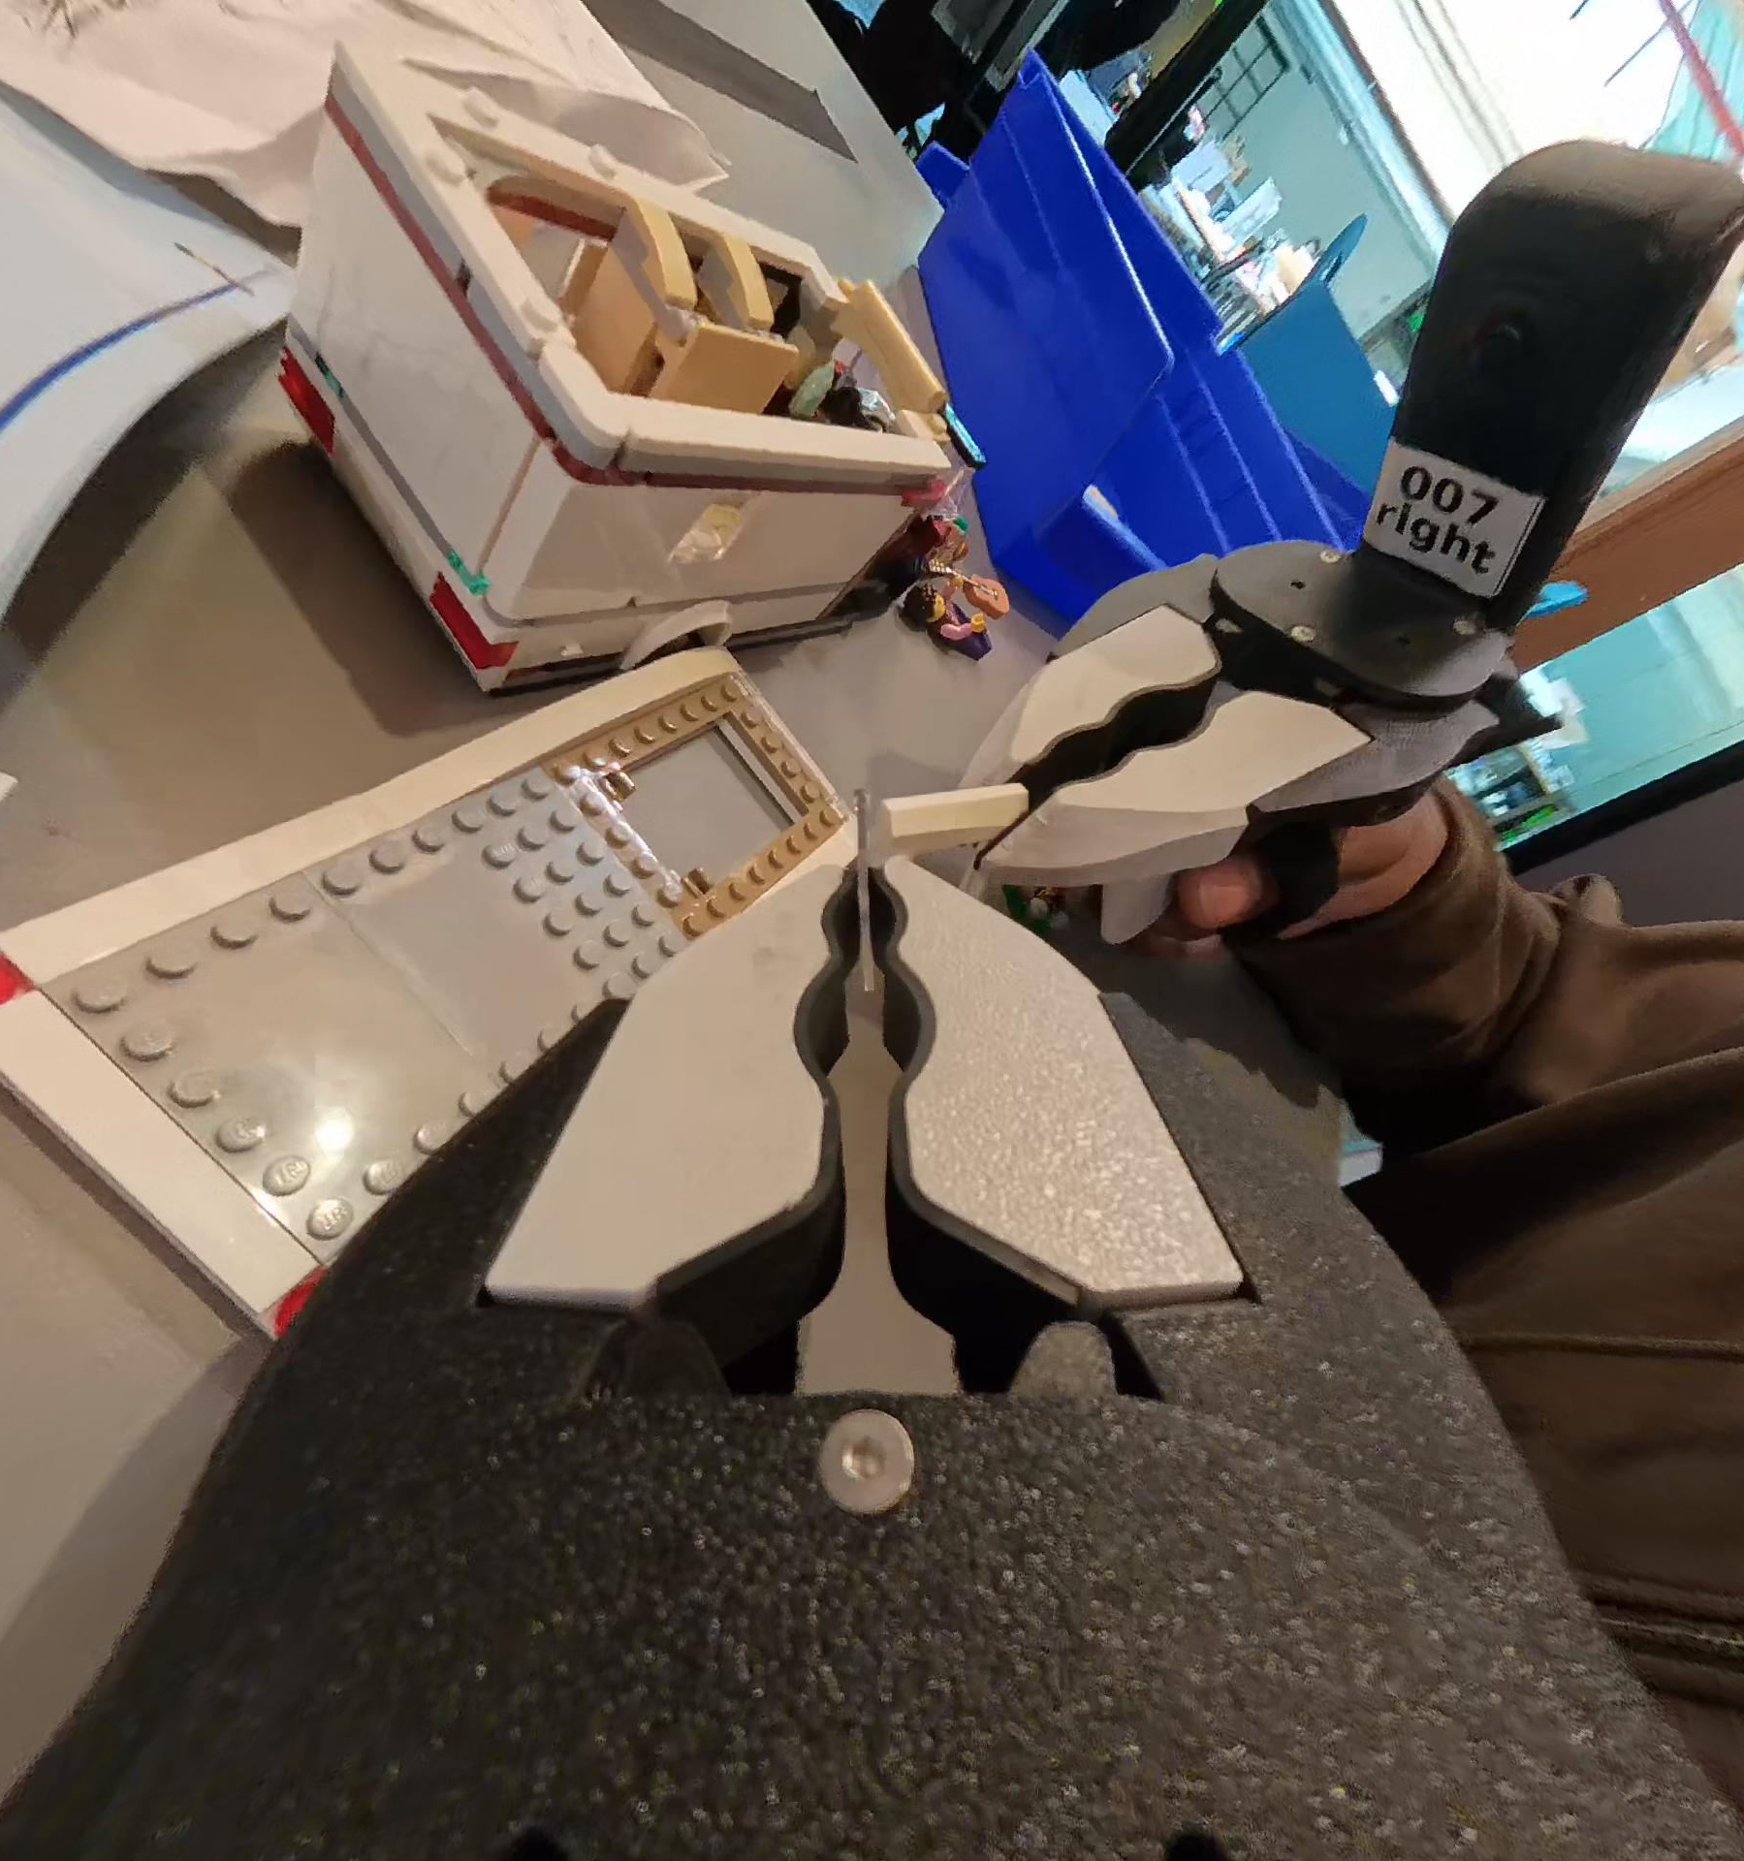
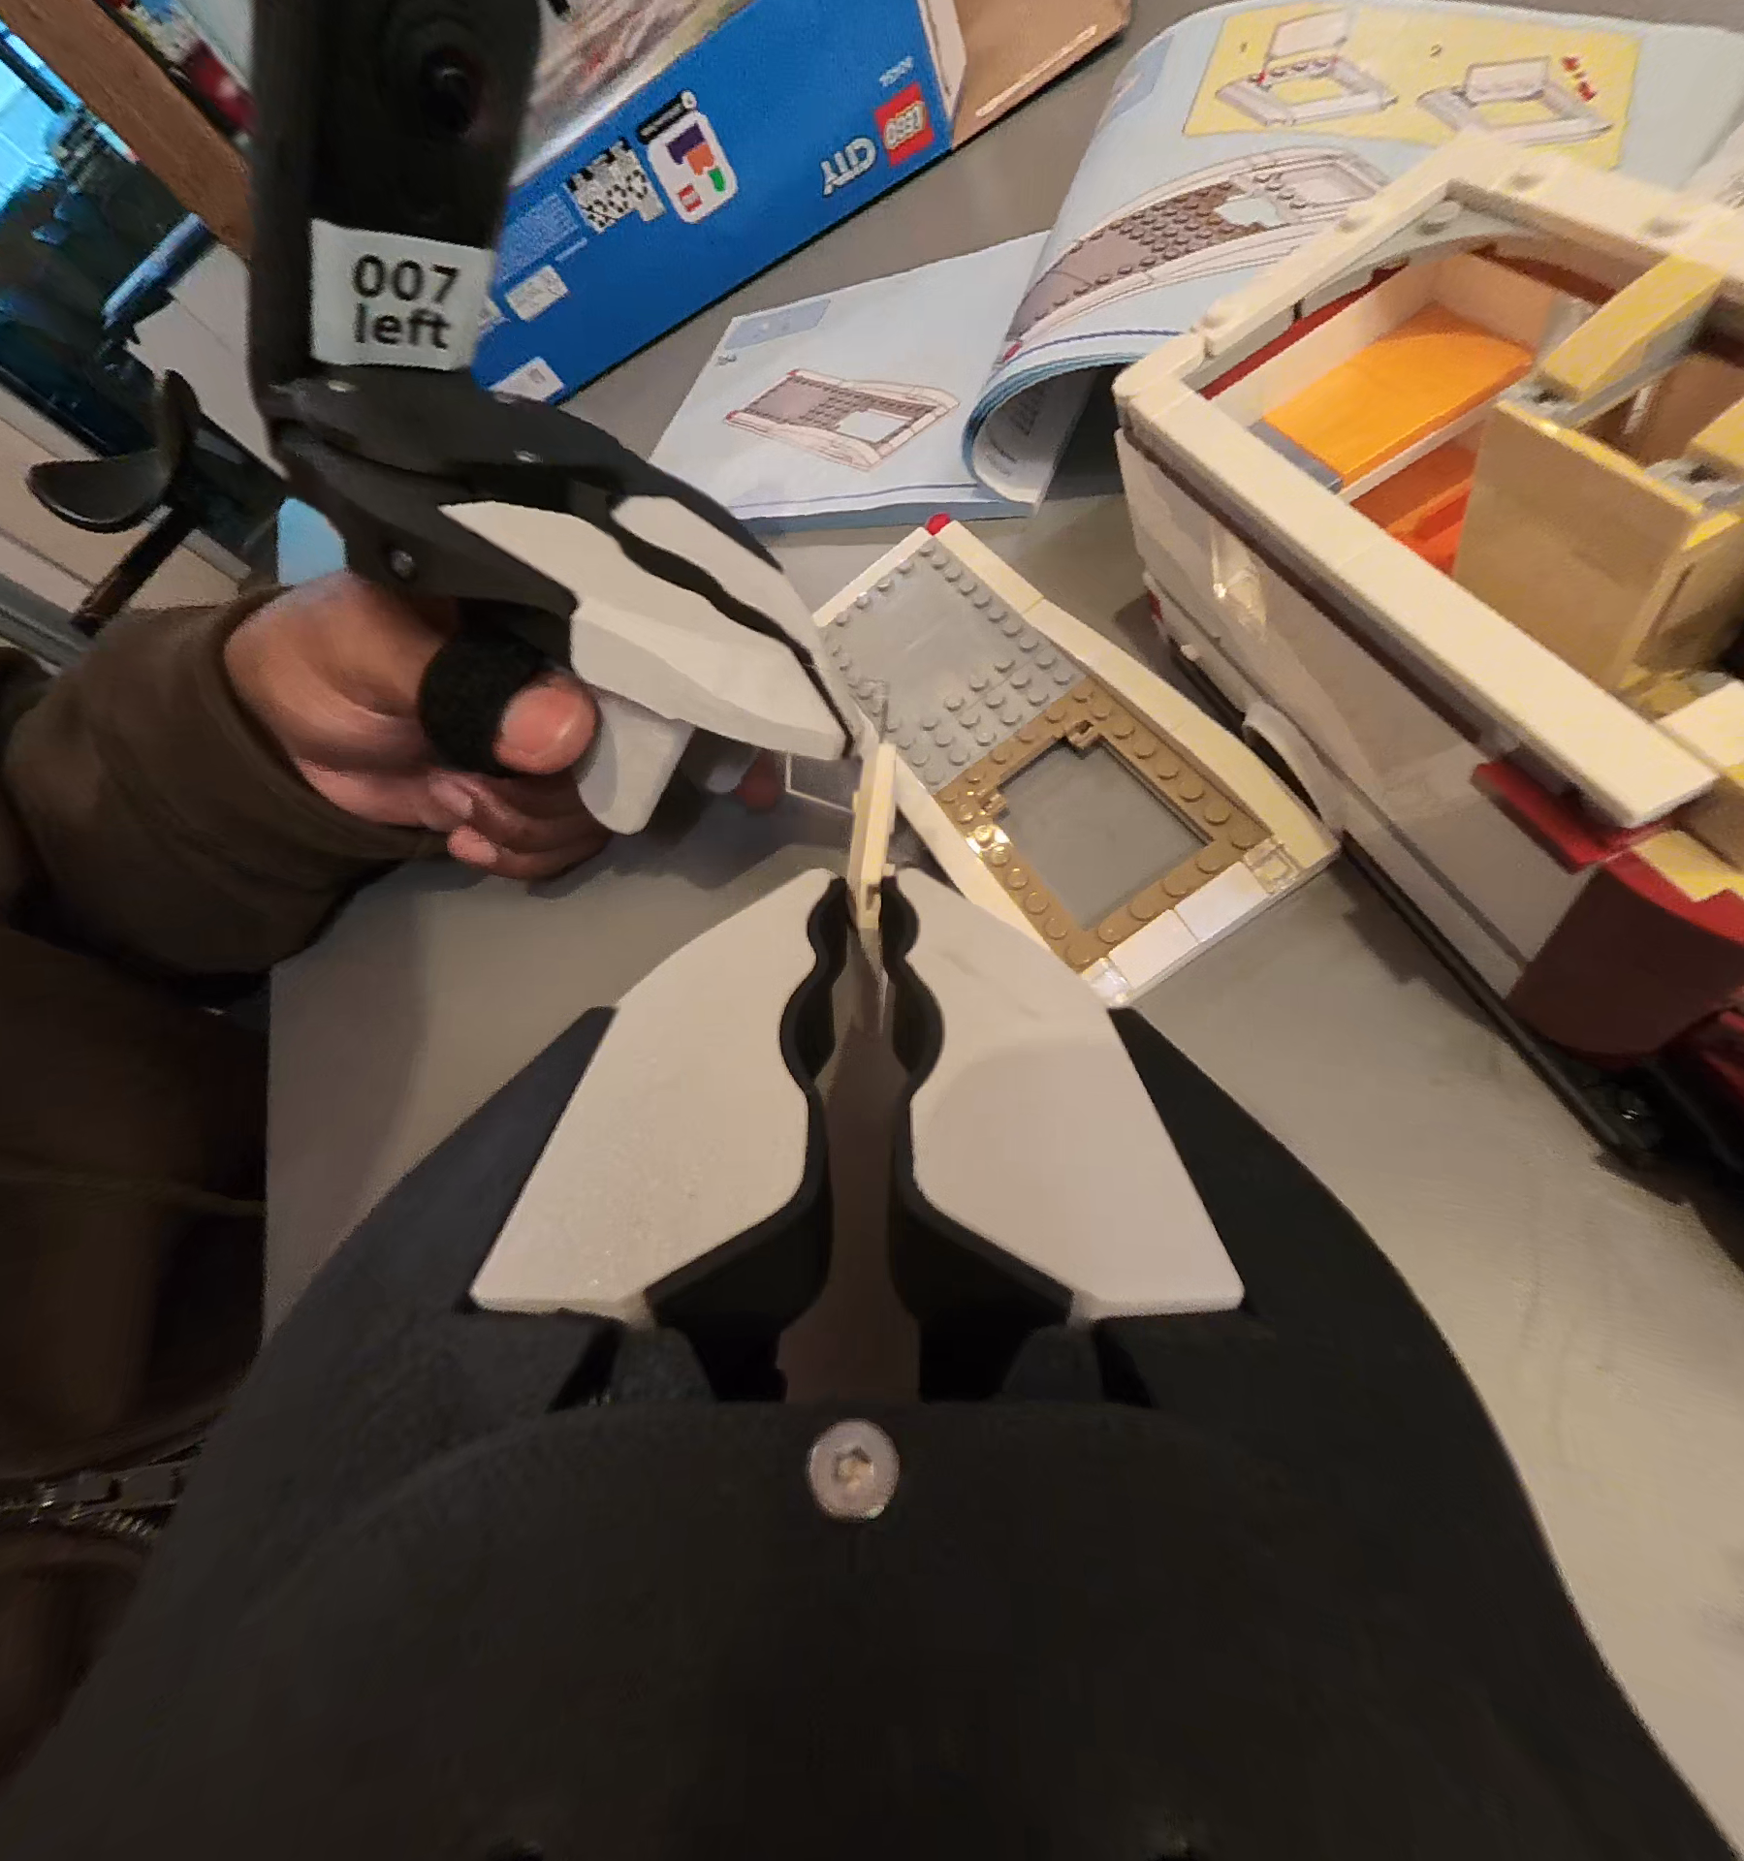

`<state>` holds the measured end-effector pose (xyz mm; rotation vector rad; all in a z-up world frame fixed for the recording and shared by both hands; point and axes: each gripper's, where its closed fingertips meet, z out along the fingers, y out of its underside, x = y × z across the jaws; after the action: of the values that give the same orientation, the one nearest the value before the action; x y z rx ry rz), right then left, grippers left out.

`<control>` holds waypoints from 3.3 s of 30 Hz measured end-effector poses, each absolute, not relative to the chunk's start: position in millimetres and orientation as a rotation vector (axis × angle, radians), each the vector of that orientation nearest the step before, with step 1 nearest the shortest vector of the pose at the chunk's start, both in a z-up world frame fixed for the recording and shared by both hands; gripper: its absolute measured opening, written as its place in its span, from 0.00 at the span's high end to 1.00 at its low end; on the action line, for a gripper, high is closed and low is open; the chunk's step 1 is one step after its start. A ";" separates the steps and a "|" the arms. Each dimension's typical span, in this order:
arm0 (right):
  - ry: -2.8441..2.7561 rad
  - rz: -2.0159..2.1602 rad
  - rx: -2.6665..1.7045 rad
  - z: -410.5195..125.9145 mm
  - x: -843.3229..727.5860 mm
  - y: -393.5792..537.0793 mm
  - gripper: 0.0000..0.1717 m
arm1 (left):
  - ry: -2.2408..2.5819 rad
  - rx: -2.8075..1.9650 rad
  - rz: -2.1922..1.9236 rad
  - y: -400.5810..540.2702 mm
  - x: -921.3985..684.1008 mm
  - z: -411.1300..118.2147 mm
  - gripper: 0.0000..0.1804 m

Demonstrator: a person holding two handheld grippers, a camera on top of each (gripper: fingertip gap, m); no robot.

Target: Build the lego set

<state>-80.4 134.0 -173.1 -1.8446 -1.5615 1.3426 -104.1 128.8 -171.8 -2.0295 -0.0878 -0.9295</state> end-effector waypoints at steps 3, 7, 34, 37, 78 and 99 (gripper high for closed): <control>-1.626 1.186 -1.831 -183.5 -77.8 137.0 0.96 | -0.006 -2.060 -0.811 128.6 -102.1 -173.4 0.99; -1.701 1.105 -1.815 -190.6 -75.3 131.5 0.96 | 0.046 -2.095 -0.776 126.7 -97.5 -177.7 0.99; -1.569 1.226 -1.852 -178.4 -80.1 126.8 0.96 | 0.463 -2.033 -0.212 129.0 -91.9 -170.5 0.99; -1.572 1.249 -1.831 -175.7 -80.5 125.5 0.96 | 0.477 -2.017 -0.171 129.8 -92.3 -167.8 0.99; -2.063 0.592 -1.122 -189.6 -71.1 110.4 0.95 | 0.865 -2.029 0.214 120.9 -84.8 -183.4 0.99; -1.932 0.455 -0.992 -171.0 -75.9 121.3 0.81 | 0.710 -1.936 0.112 127.9 -90.8 -160.6 0.99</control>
<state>-75.9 121.3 -171.0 -0.9925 -1.9320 0.4552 -90.8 127.9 -160.6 -1.9357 0.7101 0.1120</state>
